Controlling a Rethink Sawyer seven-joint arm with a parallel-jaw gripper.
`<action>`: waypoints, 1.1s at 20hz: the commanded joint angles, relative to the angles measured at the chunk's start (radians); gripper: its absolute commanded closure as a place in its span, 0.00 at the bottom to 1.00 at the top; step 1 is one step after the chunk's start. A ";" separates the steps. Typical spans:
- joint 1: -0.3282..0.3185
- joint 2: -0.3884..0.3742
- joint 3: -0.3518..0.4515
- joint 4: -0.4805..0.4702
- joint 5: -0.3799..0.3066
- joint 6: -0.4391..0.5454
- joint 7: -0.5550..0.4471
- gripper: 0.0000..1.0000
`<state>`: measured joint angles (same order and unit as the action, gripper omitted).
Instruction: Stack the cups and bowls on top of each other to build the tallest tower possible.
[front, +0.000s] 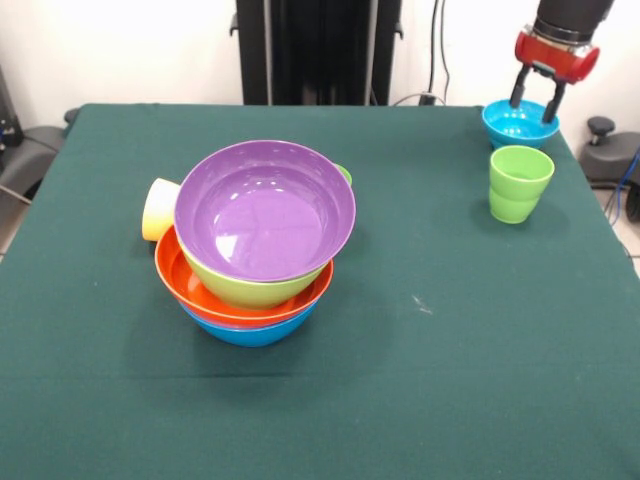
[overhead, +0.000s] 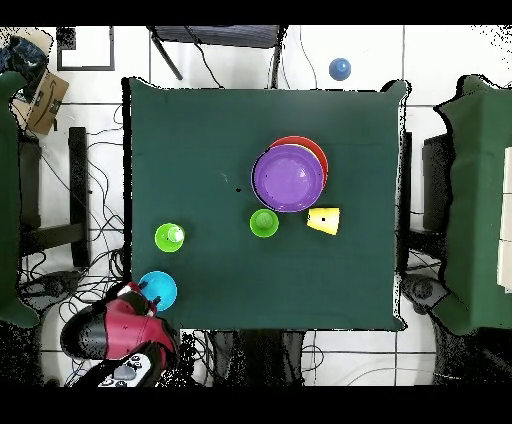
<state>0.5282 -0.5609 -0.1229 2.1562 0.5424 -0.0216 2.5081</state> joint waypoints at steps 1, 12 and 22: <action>0.026 0.084 0.073 -0.009 0.046 -0.092 0.240 0.00; -0.005 0.112 0.106 -0.004 0.029 -0.185 0.250 0.00; -0.052 0.131 0.147 0.000 -0.011 -0.252 0.255 0.00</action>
<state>0.5041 -0.4528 -0.0951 2.1561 0.5429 -0.2183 2.5106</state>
